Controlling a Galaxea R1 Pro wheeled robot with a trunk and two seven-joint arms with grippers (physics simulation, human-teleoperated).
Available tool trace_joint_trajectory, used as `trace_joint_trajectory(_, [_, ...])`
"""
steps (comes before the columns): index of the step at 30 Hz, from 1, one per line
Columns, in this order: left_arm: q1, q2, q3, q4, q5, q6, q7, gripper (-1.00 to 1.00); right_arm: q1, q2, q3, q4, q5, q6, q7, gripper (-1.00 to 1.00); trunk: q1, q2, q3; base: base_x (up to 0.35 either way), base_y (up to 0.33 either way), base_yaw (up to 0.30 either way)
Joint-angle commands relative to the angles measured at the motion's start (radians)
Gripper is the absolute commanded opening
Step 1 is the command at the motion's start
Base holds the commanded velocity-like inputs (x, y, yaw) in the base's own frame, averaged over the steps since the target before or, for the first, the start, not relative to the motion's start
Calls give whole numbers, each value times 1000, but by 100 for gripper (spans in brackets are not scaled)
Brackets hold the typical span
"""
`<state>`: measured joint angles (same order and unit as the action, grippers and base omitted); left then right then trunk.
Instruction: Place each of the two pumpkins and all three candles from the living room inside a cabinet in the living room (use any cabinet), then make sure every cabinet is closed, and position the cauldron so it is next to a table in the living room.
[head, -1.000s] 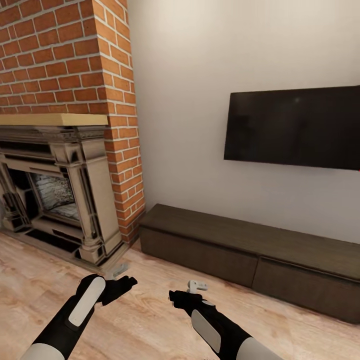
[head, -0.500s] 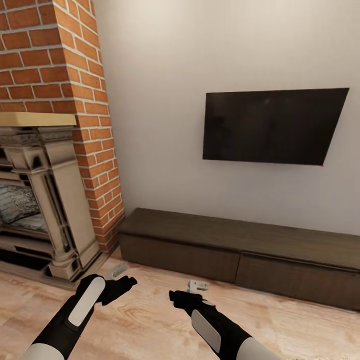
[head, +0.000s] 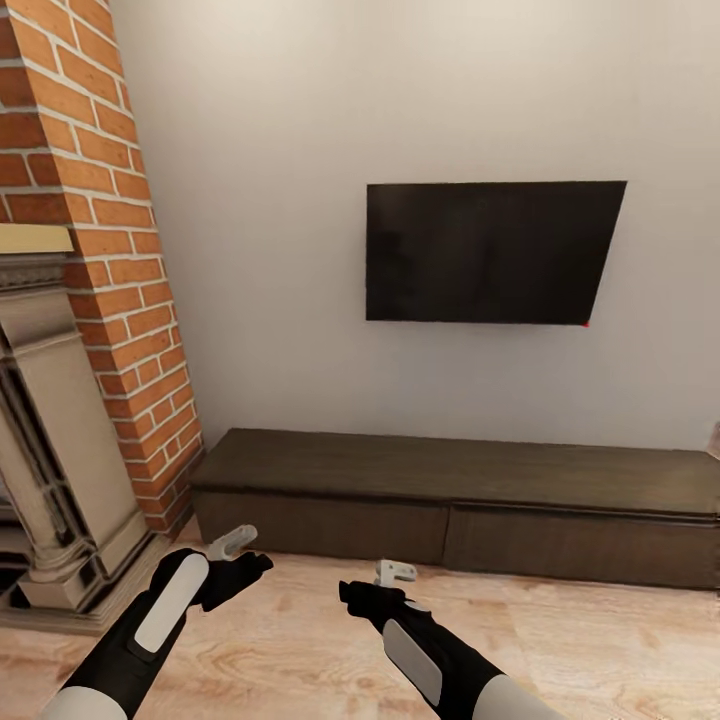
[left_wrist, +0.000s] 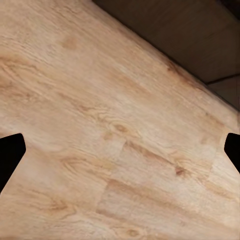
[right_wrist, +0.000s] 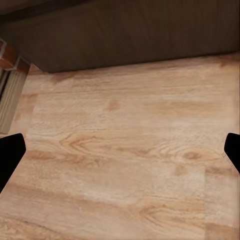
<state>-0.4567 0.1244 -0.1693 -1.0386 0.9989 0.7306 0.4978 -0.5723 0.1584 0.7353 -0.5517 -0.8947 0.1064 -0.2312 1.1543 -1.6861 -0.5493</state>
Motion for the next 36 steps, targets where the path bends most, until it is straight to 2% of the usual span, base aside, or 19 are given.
trace_joint_trajectory(1, [0, 1, -3, -1, 10, 0, 10, 100, -1, 0, 6, -1, -5, 0, -8, 100, 0, -1, -1, 217, 190, -192])
trace_joint_trajectory(9, [0, 0, -3, -1, 10, 0, 10, 100, -1, 0, 9, 2, 4, -14, -11, 100, 0, -1, -2, 117, 73, -35])
trace_joint_trajectory(29, [0, 1, -4, -2, 8, 0, 10, 100, -1, 0, 6, 3, -11, -13, -9, 100, 0, -1, 1, 112, 69, -15])
trace_joint_trajectory(32, [1, 1, -4, -3, 9, 0, 10, 100, 0, -3, 6, 4, -58, -16, -3, 100, 0, -1, 1, 38, 27, 0])
trace_joint_trajectory(35, [2, 2, -2, -4, 9, 0, 9, 100, 9, -31, 7, 2, -162, -49, 26, 100, 0, -1, 1, 12, 8, 0])
trace_joint_trajectory(36, [3, 3, -1, -4, 9, 0, 9, 100, 11, -37, 7, 1, -176, -58, 30, 100, 0, -1, 1, 6, 4, 0])
